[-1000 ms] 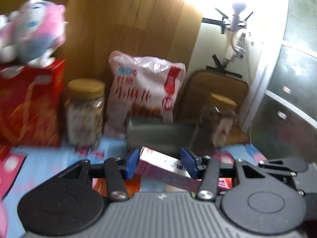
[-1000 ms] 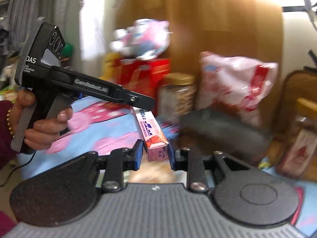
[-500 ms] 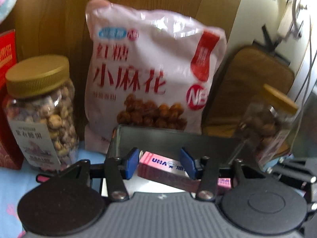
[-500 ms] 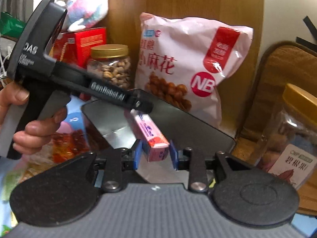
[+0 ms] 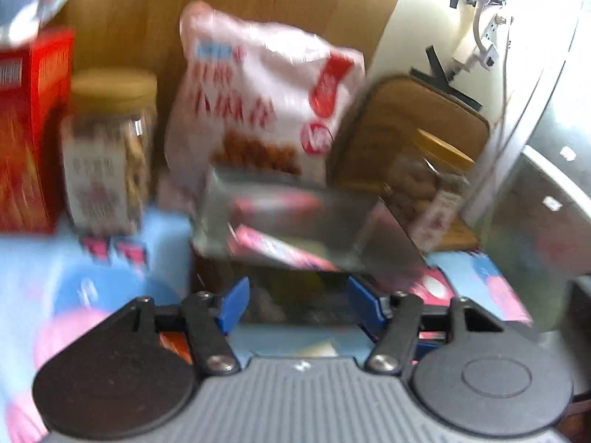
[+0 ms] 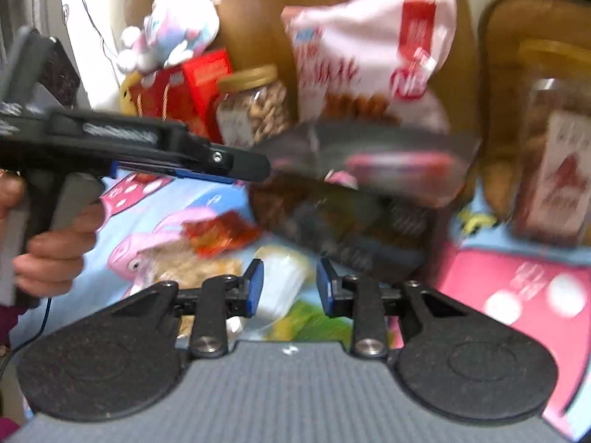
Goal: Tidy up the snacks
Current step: 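Grasp the white jelly cup with the left gripper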
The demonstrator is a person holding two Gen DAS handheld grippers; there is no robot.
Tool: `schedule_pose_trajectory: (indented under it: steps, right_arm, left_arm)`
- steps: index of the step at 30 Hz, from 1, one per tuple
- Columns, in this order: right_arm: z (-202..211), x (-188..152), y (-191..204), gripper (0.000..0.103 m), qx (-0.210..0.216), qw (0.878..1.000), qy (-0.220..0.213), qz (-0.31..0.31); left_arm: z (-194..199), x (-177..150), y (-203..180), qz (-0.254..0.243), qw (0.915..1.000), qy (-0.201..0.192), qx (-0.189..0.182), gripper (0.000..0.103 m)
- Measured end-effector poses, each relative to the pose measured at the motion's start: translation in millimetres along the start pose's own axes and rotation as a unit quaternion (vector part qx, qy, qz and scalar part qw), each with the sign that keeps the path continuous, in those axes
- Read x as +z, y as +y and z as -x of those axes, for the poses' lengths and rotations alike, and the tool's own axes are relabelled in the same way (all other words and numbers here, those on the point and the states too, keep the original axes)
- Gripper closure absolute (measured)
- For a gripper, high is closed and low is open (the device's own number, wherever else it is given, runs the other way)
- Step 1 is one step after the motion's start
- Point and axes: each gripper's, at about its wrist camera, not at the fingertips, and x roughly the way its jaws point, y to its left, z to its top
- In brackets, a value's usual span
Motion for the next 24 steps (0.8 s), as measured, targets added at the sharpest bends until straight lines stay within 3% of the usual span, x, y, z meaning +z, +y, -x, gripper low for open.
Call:
schedule_pose_trajectory:
  steps: [4,9,13,19,24]
  right_arm:
    - [-19,1,2,0.068,-0.004,1.0,0.02,-0.016]
    - [-29,-5,-1,0.065,0.025,0.997,0.043,-0.05]
    - [-23,-10,14,0.07,0.009,0.999,0.023,-0.04]
    - [12,-15,75,0.07,0.004,0.999,-0.022,0.048]
    - [16,-39,125,0.069,0.049,0.994,-0.002,0.099]
  left_arm:
    - [-6,-17,-8,-0.007,0.9991,0.024,0.033,0.043]
    - [-32,-32,-1,0.029,0.9958,0.083,0.025,0.047]
    - [-37,-38,2,0.043,0.9954,0.082,0.027,0.054]
    - [28,-52,-5,0.009,0.9994,0.027,0.02,0.054]
    - [91,-92,9,0.001,0.999,0.008,0.044,0.054]
